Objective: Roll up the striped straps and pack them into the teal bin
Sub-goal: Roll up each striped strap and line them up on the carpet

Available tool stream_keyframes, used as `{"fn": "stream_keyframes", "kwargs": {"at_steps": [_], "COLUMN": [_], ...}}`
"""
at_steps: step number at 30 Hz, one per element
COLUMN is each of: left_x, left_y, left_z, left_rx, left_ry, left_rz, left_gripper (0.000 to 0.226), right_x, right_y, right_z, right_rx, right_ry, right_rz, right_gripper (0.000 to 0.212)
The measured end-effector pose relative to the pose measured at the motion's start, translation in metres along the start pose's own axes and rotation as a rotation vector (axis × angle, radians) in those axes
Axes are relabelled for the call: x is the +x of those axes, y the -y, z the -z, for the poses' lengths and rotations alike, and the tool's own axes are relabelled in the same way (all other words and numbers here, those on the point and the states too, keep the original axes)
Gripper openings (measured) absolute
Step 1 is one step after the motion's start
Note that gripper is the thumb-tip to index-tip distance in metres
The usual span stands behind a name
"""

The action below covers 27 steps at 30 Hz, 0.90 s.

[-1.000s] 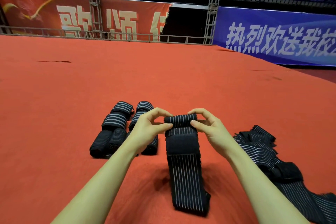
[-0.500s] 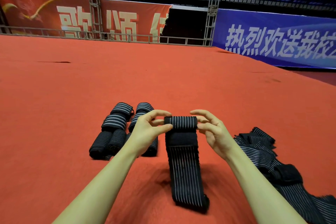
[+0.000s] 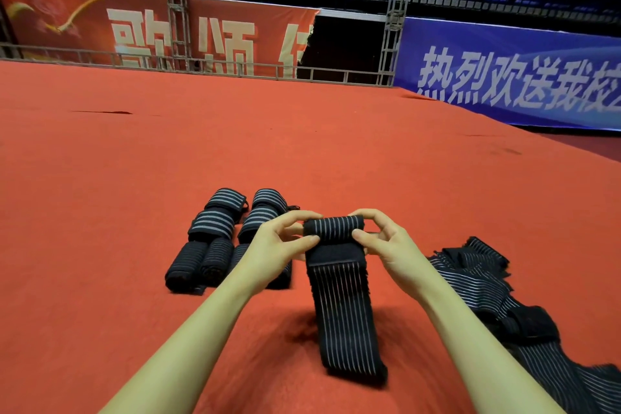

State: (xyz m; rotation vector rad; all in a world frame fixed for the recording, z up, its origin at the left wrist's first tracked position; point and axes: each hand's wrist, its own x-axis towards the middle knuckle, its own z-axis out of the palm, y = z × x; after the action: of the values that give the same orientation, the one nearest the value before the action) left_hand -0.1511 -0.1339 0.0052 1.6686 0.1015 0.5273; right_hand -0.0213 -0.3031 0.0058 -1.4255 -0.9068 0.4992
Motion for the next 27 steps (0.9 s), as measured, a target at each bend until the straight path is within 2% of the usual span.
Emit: {"fn": "stream_keyframes", "kwargs": {"at_steps": [4, 8, 13, 15, 17, 20, 24, 27], "left_x": [-0.002, 0.001, 0.003, 0.01, 0.017, 0.027, 0.047, 0.059], "left_y": [0.007, 0.01, 0.016, 0.021, 0.028, 0.038, 0.05, 0.065], "left_z": [-0.004, -0.005, -0.01, -0.014, -0.02, -0.027, -0.033, -0.042], "left_rx": [-0.035, -0.033, -0.037, -0.044, -0.036, 0.047, 0.01, -0.067], "left_ry": [-0.093, -0.098, -0.12, -0.139, -0.142, -0.105, -0.13, -0.172], "left_rz": [-0.025, -0.071, -0.09, -0.049, 0.026, 0.068, 0.058, 0.078], "left_gripper": [0.032, 0.041, 0.025, 0.029, 0.033, 0.024, 0.024, 0.03], "right_x": [-0.003, -0.004, 0.0, 0.002, 0.004, 0.01, 0.03, 0.039], "right_y": [-0.001, -0.002, -0.008, -0.011, -0.016, -0.026, -0.038, -0.052], "right_z": [0.001, -0.001, 0.003, 0.006, 0.01, 0.016, 0.027, 0.038], "right_rx": [0.052, 0.084, 0.098, 0.103, 0.102, 0.097, -0.039, -0.122], "right_ry": [0.079, 0.02, 0.003, -0.02, -0.065, -0.134, -0.18, -0.139], "right_rz": [-0.019, -0.002, 0.02, 0.038, 0.063, 0.051, 0.016, -0.009], "right_gripper": [0.032, 0.018, 0.016, 0.015, 0.02, 0.038, 0.04, 0.038]}}
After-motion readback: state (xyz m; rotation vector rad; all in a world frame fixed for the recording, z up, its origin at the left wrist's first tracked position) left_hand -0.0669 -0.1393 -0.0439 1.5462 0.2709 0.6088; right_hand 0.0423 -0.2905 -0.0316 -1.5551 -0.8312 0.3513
